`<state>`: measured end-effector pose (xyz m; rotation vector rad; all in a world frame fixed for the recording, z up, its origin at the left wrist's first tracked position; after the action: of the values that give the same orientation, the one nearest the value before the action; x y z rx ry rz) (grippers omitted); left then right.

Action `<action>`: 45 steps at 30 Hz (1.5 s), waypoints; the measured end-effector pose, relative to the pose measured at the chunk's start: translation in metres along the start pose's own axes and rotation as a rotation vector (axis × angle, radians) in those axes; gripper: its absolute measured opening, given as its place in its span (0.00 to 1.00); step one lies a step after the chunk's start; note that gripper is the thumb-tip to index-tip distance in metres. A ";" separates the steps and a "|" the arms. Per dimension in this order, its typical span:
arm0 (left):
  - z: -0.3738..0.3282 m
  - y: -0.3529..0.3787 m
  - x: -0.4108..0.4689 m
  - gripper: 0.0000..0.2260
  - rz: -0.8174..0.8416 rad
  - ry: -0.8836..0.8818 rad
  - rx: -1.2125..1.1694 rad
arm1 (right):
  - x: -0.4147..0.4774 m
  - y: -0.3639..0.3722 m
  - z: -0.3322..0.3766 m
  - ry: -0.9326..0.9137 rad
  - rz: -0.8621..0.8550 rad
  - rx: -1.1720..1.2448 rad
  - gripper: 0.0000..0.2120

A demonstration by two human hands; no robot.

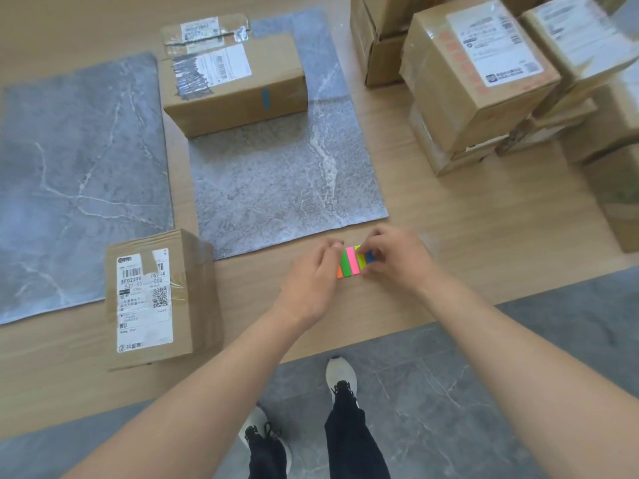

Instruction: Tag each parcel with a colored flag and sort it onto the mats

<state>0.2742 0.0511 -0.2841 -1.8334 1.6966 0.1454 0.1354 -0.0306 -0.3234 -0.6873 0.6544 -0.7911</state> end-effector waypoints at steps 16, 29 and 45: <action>0.005 0.025 -0.006 0.19 0.131 0.440 0.869 | 0.020 -0.007 0.003 0.075 0.151 -0.031 0.10; 0.006 0.032 -0.010 0.26 0.106 0.465 0.976 | 0.001 -0.006 0.006 -0.269 -0.049 -0.053 0.04; 0.001 0.007 -0.002 0.12 -0.195 0.214 0.232 | -0.024 -0.033 0.005 0.156 -0.412 0.756 0.09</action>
<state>0.2677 0.0537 -0.2861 -1.8758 1.5851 -0.3265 0.1130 -0.0271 -0.2896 -0.0584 0.3034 -1.3835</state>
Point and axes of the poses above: each hand's wrist, its own x-axis towards the middle knuckle, its own y-axis out of the palm, z = x × y, the point moved 7 cm from there along x, towards the middle knuckle, and after that the axes turned 2 degrees about -z, right-handed, at the moved point
